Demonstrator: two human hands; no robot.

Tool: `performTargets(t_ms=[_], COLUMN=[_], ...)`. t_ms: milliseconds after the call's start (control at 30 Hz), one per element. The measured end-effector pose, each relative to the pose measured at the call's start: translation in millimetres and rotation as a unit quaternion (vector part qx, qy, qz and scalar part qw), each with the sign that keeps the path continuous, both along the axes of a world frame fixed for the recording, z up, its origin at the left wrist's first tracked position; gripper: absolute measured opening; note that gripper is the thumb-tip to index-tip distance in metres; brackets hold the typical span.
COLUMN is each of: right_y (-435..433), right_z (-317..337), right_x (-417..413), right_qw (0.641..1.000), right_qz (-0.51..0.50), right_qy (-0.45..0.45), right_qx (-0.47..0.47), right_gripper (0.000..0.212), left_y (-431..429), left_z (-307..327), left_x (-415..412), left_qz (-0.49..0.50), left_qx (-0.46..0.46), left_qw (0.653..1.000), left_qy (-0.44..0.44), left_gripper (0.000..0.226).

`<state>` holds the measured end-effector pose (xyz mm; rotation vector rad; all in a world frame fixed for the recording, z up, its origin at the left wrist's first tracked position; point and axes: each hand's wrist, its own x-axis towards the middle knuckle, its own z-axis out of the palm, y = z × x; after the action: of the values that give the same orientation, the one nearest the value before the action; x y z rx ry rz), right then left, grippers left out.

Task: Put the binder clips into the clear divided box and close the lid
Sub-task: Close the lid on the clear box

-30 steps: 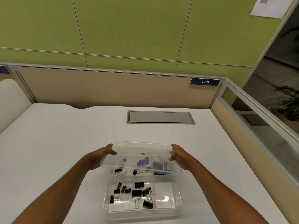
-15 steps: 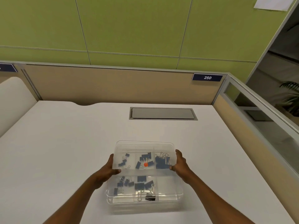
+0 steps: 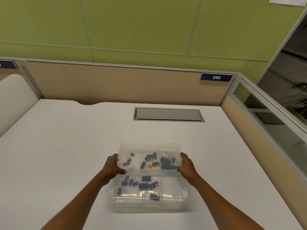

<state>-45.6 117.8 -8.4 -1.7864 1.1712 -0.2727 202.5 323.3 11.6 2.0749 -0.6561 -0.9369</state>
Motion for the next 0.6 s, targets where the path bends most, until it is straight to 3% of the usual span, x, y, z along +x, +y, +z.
performTargets(t_ms=[167, 267, 367, 467, 600], right_y=[-14.5, -17.5, -17.6, -17.5, -23.5], right_z=[-0.3, -4.4, -5.0, -0.8, 2.8], right_x=[10.1, 14.2, 18.8, 27.0, 38.9], right_qw=[0.999, 0.992, 0.984, 0.972, 0.926], right_qz=[-0.022, -0.025, -0.047, -0.051, 0.015], right_qy=[0.029, 0.082, 0.118, 0.165, 0.254], right_qx=[-0.024, -0.094, -0.122, -0.158, -0.28], right_gripper=[0.065, 0.04, 0.028, 0.034, 0.054], left_y=[-13.4, -16.6, -26.7, -42.4, -60.3], left_z=[4.4, 4.9, 12.1, 17.8, 3.9], left_x=[8.0, 15.2, 19.0, 17.6, 13.4], left_qz=[-0.066, -0.158, -0.219, -0.176, -0.089], left_qx=[0.039, 0.164, 0.247, 0.273, 0.198], left_qw=[0.997, 0.973, 0.944, 0.924, 0.902], left_qy=[-0.012, -0.031, -0.029, -0.203, -0.373], left_gripper=[0.059, 0.075, 0.071, 0.076, 0.087])
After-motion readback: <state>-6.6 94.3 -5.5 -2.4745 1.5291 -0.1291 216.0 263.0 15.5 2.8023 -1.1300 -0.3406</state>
